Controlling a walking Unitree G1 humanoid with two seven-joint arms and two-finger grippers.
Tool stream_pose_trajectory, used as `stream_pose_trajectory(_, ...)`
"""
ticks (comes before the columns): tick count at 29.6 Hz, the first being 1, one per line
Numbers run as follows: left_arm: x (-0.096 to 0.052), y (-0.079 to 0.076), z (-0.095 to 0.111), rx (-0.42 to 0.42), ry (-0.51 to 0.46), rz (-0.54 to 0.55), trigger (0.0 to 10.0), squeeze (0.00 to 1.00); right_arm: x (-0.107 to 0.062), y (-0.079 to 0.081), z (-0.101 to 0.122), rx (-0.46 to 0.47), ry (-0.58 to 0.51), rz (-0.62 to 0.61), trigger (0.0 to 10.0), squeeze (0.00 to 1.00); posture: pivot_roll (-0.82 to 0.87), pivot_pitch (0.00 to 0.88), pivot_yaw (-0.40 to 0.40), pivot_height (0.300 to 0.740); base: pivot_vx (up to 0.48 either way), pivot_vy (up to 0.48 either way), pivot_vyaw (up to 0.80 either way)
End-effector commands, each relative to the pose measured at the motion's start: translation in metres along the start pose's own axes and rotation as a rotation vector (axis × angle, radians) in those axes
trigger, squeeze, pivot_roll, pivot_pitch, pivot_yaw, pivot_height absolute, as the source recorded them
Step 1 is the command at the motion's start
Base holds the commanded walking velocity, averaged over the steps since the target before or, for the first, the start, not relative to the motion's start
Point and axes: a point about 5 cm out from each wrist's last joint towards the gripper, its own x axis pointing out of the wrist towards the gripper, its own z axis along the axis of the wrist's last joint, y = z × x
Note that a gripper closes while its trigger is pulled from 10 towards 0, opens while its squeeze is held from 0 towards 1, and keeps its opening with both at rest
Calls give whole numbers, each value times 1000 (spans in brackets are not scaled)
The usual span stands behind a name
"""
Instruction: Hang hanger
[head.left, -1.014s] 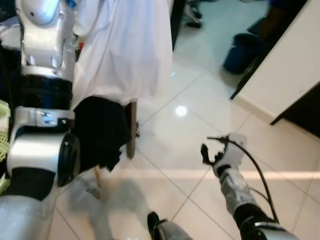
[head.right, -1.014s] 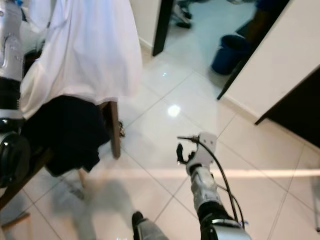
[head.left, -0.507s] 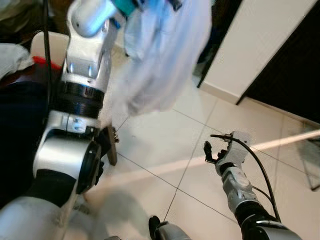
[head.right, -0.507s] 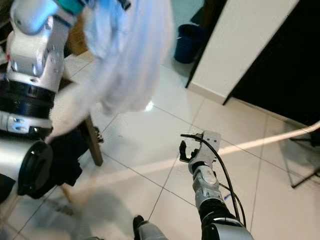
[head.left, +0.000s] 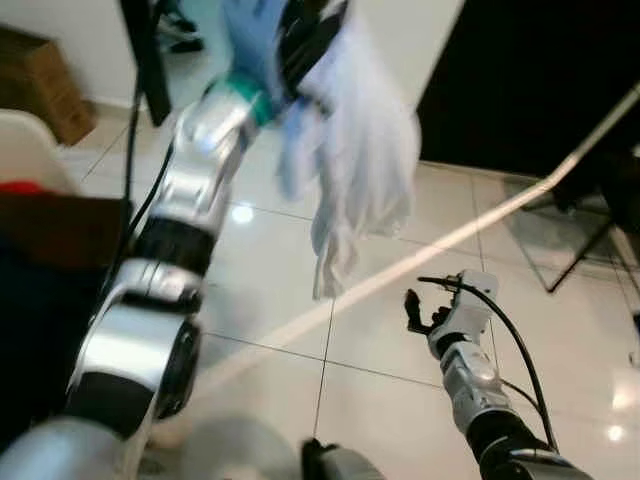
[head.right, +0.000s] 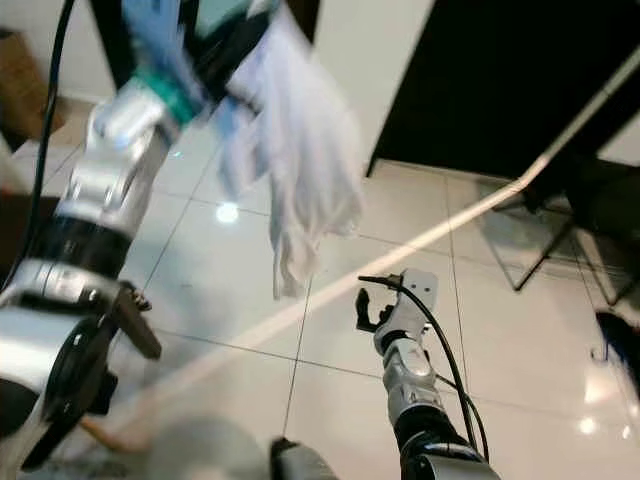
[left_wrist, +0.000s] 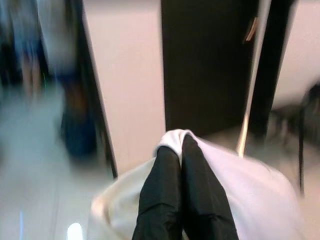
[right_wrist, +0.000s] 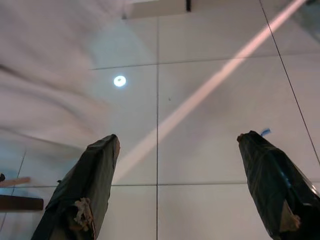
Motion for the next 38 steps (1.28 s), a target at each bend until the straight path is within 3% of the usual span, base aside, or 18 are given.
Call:
stream_pose_trajectory(1, -12, -4, -30, -58, 90, 42, 10000, 0, -3, -7, -4, -3, 14, -23, 10000, 0, 32, 91, -3, 740, 0, 0, -800)
stream_pose_trajectory(2, -12, -4, -30, -58, 90, 42, 10000, 0, -3, -7, -4, -3, 14, -23, 10000, 0, 32, 91, -3, 740, 0, 0, -800)
stream_pose_trajectory(4, -27, -4, -59, -130, 196, 84, 10000, 0, -3, -7, -5, -5, 14, -22, 10000, 0, 28, 92, 3, 740, 0, 0, -800)
stream_pose_trajectory(5, -27, -4, -59, -130, 196, 84, 10000, 0, -3, -7, -5, -5, 14, -22, 10000, 0, 28, 92, 3, 740, 0, 0, -800)
stream_pose_trajectory(6, -43, -6, -86, -203, 296, 140, 10000, 0, -3, -6, -5, -6, 10, -21, 10000, 0, 24, 90, 7, 740, 0, 0, -800)
stream_pose_trajectory(9, -51, -8, -98, -235, 352, 157, 10000, 0, -4, -6, -5, -11, 6, -17, 10000, 0, 22, 88, 8, 740, 0, 0, -267)
stream_pose_trajectory(12, -73, -18, -129, -257, 479, 182, 10000, 0, -5, -3, -8, -34, 18, 8, 10000, 0, 19, 86, 9, 740, 0, 0, 0)
stream_pose_trajectory(14, -80, -19, -136, -286, 497, 211, 10000, 0, -5, -1, -10, -36, 24, 14, 10000, 0, 19, 84, 9, 740, 0, 0, 0)
stream_pose_trajectory(15, -94, -20, -148, -282, 523, 243, 10000, 0, -6, 1, -12, -36, 28, 20, 10000, 0, 19, 84, 9, 740, 0, 0, 0)
stream_pose_trajectory(22, -119, -24, -163, -257, 542, 280, 10000, 0, -9, 7, -20, -43, 53, 41, 10000, 0, 21, 89, 0, 740, 0, 0, 0)
stream_pose_trajectory(38, -130, -29, -167, -225, 535, 329, 10000, 0, -9, 7, -21, -51, 65, 48, 10000, 0, 15, 106, -8, 740, 0, -31, 0)
